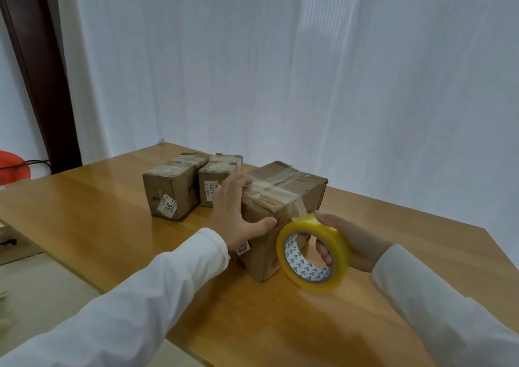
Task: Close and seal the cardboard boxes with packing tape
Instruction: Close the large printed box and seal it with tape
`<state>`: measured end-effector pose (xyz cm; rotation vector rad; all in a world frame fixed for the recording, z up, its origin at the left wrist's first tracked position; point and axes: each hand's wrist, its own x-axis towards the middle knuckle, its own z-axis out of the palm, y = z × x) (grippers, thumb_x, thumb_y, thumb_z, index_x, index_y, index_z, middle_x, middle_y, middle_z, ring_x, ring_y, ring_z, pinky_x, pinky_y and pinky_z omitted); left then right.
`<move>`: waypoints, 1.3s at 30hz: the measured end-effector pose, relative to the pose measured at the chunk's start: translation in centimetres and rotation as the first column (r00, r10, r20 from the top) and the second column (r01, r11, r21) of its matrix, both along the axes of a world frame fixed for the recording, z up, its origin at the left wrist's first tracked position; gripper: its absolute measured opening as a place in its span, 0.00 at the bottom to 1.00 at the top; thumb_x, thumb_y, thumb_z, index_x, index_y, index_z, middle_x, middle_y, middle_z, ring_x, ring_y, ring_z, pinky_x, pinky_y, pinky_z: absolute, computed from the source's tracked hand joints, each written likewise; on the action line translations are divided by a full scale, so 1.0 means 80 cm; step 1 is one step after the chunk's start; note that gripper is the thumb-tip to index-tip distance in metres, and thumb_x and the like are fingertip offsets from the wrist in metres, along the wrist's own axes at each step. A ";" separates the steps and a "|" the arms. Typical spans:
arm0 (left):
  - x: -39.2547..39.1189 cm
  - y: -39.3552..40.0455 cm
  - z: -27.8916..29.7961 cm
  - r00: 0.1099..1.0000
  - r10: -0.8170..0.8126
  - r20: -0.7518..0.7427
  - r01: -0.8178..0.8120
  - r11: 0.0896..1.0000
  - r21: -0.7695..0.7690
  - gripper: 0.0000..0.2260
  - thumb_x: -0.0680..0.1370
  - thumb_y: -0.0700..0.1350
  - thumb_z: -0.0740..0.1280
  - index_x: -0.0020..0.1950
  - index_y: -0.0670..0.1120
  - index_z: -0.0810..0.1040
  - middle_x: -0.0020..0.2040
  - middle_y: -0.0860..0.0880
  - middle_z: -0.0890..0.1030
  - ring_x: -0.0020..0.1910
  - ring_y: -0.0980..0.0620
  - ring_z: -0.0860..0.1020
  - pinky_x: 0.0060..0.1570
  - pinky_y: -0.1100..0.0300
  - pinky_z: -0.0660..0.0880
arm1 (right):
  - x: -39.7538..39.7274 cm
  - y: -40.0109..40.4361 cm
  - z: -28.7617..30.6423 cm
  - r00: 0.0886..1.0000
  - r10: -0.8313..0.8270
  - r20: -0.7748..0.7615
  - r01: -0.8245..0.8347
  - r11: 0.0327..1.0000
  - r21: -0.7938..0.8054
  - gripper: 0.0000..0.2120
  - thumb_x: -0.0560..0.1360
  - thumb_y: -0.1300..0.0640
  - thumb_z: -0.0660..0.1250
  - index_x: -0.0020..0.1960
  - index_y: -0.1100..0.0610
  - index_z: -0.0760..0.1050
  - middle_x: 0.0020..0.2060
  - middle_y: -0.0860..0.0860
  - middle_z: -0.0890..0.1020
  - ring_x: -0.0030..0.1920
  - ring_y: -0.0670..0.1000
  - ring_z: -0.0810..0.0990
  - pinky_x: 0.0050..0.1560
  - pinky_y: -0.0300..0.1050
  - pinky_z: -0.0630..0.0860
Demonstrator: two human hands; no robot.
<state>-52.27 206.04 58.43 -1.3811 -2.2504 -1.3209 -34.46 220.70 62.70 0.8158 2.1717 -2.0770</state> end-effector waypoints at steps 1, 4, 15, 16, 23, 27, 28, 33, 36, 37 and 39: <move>0.001 0.002 -0.002 1.000 -0.010 0.014 0.010 1.000 0.018 0.46 0.59 0.71 0.62 0.71 0.49 0.60 0.69 0.50 0.60 0.69 0.47 0.58 0.67 0.54 0.56 | 0.001 0.003 -0.002 1.000 0.000 -0.012 0.000 1.000 -0.015 0.23 0.73 0.43 0.60 0.31 0.59 0.80 0.23 0.55 0.75 0.21 0.49 0.73 0.26 0.40 0.73; 0.004 0.013 -0.003 0.996 -0.065 -0.060 0.068 0.997 0.034 0.50 0.58 0.71 0.66 0.74 0.50 0.55 0.71 0.51 0.57 0.71 0.48 0.55 0.69 0.53 0.55 | 0.001 0.011 -0.006 1.000 0.020 0.023 -0.021 0.999 0.050 0.26 0.79 0.46 0.57 0.32 0.59 0.79 0.22 0.54 0.75 0.20 0.48 0.73 0.26 0.39 0.73; -0.033 0.026 0.032 0.831 -0.001 0.556 -0.095 0.985 0.143 0.41 0.58 0.75 0.64 0.59 0.47 0.74 0.58 0.50 0.76 0.58 0.49 0.75 0.58 0.56 0.71 | -0.019 0.008 0.011 0.986 0.045 -0.163 -0.072 0.984 -0.165 0.26 0.76 0.38 0.56 0.46 0.60 0.79 0.31 0.56 0.82 0.29 0.51 0.81 0.32 0.43 0.78; -0.034 0.022 0.040 0.718 -0.025 0.696 -0.127 0.978 0.165 0.41 0.57 0.78 0.64 0.55 0.47 0.77 0.53 0.47 0.80 0.54 0.47 0.78 0.55 0.52 0.74 | -0.016 0.009 0.013 0.993 0.062 -0.097 -0.071 0.994 -0.086 0.25 0.77 0.40 0.56 0.46 0.61 0.77 0.27 0.55 0.80 0.25 0.50 0.78 0.28 0.40 0.76; -0.019 0.016 0.006 0.325 0.023 0.945 -0.167 0.985 0.033 0.33 0.74 0.71 0.51 0.66 0.48 0.69 0.55 0.43 0.77 0.47 0.45 0.75 0.45 0.53 0.72 | -0.004 -0.011 -0.006 0.938 0.096 0.332 -0.186 0.950 0.250 0.25 0.79 0.38 0.55 0.45 0.58 0.78 0.34 0.56 0.82 0.32 0.50 0.79 0.37 0.40 0.79; -0.054 0.004 0.018 0.707 0.381 0.596 -0.184 0.913 -0.364 0.40 0.73 0.73 0.49 0.73 0.45 0.63 0.69 0.42 0.70 0.64 0.41 0.71 0.64 0.47 0.67 | -0.013 -0.011 -0.006 0.919 0.095 0.383 -0.208 0.942 0.265 0.27 0.79 0.38 0.53 0.43 0.59 0.77 0.26 0.52 0.78 0.25 0.48 0.77 0.31 0.39 0.78; -0.059 0.001 0.017 0.822 0.405 0.400 -0.276 0.898 -0.342 0.36 0.75 0.70 0.52 0.72 0.45 0.64 0.69 0.43 0.70 0.66 0.42 0.69 0.65 0.47 0.66 | -0.016 -0.012 -0.006 0.916 0.091 0.391 -0.207 0.941 0.266 0.27 0.79 0.37 0.53 0.43 0.59 0.77 0.26 0.52 0.78 0.25 0.48 0.77 0.31 0.39 0.78; -0.032 -0.018 0.020 0.973 -0.041 -0.229 -0.002 0.983 -0.186 0.38 0.67 0.72 0.54 0.72 0.52 0.64 0.72 0.52 0.65 0.74 0.49 0.56 0.71 0.42 0.54 | -0.027 -0.015 -0.003 0.913 0.050 0.405 -0.173 0.947 0.272 0.28 0.79 0.37 0.53 0.43 0.60 0.78 0.26 0.52 0.78 0.25 0.48 0.77 0.30 0.39 0.77; -0.025 -0.013 0.016 0.982 -0.070 -0.177 -0.002 0.925 -0.380 0.53 0.56 0.83 0.48 0.75 0.54 0.57 0.76 0.54 0.58 0.76 0.52 0.53 0.71 0.40 0.56 | -0.023 -0.011 -0.008 0.900 0.033 0.435 -0.171 0.944 0.281 0.28 0.78 0.36 0.55 0.45 0.59 0.78 0.26 0.52 0.80 0.26 0.48 0.79 0.33 0.41 0.78; -0.024 -0.011 0.015 0.988 -0.034 -0.149 -0.029 0.917 -0.398 0.56 0.54 0.83 0.50 0.75 0.52 0.55 0.76 0.53 0.57 0.75 0.53 0.53 0.70 0.41 0.58 | -0.018 -0.008 -0.009 0.897 0.020 0.441 -0.161 0.945 0.285 0.27 0.77 0.35 0.56 0.45 0.58 0.78 0.26 0.51 0.80 0.26 0.48 0.79 0.34 0.42 0.78; -0.019 -0.008 0.016 0.989 0.042 -0.140 -0.099 0.897 -0.431 0.57 0.56 0.79 0.53 0.77 0.49 0.48 0.77 0.52 0.54 0.75 0.53 0.53 0.70 0.43 0.60 | -0.006 -0.004 -0.002 0.897 0.012 0.442 -0.143 0.954 0.263 0.27 0.76 0.35 0.57 0.44 0.58 0.77 0.25 0.51 0.80 0.25 0.48 0.78 0.32 0.41 0.76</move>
